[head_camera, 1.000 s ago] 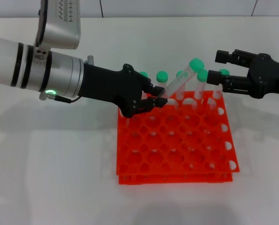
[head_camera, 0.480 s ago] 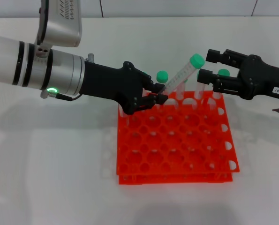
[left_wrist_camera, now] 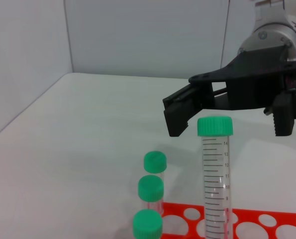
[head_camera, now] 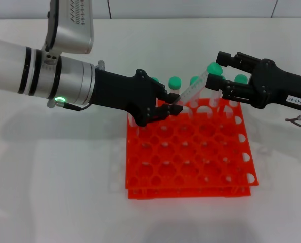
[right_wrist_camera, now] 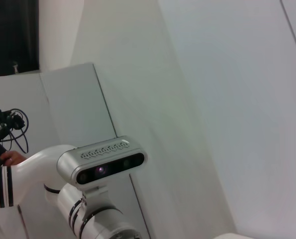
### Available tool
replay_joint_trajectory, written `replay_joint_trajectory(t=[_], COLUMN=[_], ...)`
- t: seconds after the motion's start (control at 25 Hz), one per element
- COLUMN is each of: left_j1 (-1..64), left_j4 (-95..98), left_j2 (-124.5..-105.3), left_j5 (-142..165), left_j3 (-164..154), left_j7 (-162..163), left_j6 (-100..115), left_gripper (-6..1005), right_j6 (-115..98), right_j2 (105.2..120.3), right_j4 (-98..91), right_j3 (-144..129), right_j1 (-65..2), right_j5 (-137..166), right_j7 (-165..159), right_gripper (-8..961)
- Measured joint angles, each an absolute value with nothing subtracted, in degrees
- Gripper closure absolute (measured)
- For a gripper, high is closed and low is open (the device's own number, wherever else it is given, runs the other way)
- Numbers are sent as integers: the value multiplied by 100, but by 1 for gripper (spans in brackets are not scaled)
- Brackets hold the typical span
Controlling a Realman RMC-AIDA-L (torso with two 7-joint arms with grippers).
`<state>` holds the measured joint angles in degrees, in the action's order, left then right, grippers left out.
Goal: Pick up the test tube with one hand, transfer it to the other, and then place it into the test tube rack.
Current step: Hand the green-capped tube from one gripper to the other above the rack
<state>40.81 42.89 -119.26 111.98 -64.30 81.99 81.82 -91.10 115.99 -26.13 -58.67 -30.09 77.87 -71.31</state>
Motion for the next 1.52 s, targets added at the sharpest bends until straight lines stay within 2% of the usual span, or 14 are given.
replay_joint_trajectory(t=[1.12, 1.52], left_j1=[4122, 4136], left_j4=[4270, 4271], left_j2=[-11927, -11927], left_j5=[11209, 11207], left_j3=[-6451, -6512], left_j7=[8191, 8191], left_j6=[8078, 8076], left_gripper=[810, 809], right_j6=[-9031, -9009], right_j2=[11619, 11619], right_j4=[-2341, -2224], right_j3=[-5915, -5999], right_j1=[-3059, -3119], right_j5=[7564, 7459], right_j7=[-6791, -6707], right_gripper=[175, 503])
